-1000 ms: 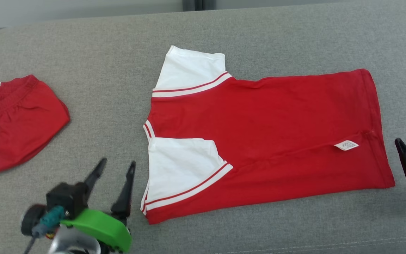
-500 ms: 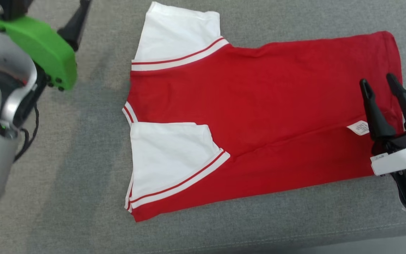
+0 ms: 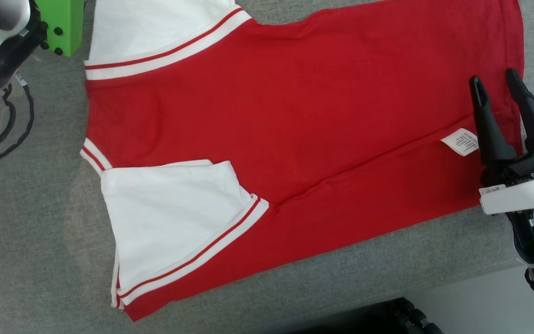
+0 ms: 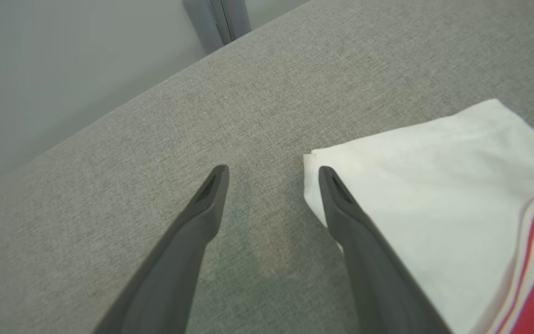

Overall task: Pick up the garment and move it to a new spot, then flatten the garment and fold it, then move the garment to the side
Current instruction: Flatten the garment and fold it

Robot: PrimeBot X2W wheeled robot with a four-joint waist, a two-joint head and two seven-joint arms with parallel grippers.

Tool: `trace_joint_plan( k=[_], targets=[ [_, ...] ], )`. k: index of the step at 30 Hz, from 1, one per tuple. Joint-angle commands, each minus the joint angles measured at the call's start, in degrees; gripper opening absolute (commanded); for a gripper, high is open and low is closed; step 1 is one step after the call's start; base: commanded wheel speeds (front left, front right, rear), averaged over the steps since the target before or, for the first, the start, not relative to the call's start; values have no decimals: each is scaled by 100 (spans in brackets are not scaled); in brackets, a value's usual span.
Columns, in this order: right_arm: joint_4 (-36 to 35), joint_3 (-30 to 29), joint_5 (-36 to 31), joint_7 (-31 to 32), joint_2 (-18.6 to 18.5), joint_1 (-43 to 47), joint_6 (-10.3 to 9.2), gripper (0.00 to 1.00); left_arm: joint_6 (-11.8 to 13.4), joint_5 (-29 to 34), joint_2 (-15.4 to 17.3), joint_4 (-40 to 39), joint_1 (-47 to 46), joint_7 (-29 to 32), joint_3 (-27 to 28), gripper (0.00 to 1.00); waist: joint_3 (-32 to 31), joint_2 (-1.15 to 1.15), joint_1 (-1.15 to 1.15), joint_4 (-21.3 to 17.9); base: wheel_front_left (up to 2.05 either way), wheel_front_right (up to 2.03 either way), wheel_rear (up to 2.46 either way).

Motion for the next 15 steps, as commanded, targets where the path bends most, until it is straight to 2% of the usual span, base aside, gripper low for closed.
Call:
trace_joint_plan(
  k=[1, 7, 8, 9, 10, 11, 12, 15],
  targets=[
    [-20, -19, 3, -17, 44, -77, 1, 100, -14, -56, 97, 22, -145, -29, -57, 100, 237, 0, -1, -251, 0, 0, 0],
    [-3, -30, 16, -17, 128, -54, 1, 100, -14, -204, 329, 123, -275, -39, -423, 100, 276, 0, -1, -318, 0, 0, 0],
    [1, -24, 21, -17, 134, -65, 1, 100, -15, -252, 345, 153, -277, -44, -470, 87, 281, 0, -1, -326, 0, 0, 0],
    [4, -24, 28, -17, 142, -76, 1, 100, -15, -267, 372, 174, -282, -52, -510, 69, 286, 0, -1, -330, 0, 0, 0],
    [8, -24, 32, -17, 149, -88, 1, 100, -15, -261, 413, 199, -301, -67, -568, 40, 290, 0, -1, -332, 0, 0, 0],
    [11, -24, 30, -17, 151, -95, 1, 100, -15, -273, 436, 216, -313, -77, -602, 3, 289, 0, -1, -332, 0, 0, 0],
    [17, -25, 29, -17, 152, -99, 1, 100, -14, -317, 457, 228, -318, -83, -651, 0, 283, 0, -1, -327, 0, 0, 0],
    [27, -46, 28, -17, 118, -102, 1, 100, -9, -470, 498, 186, -302, -57, -801, 0, 209, 0, -1, -301, 0, 0, 0]
  ],
)
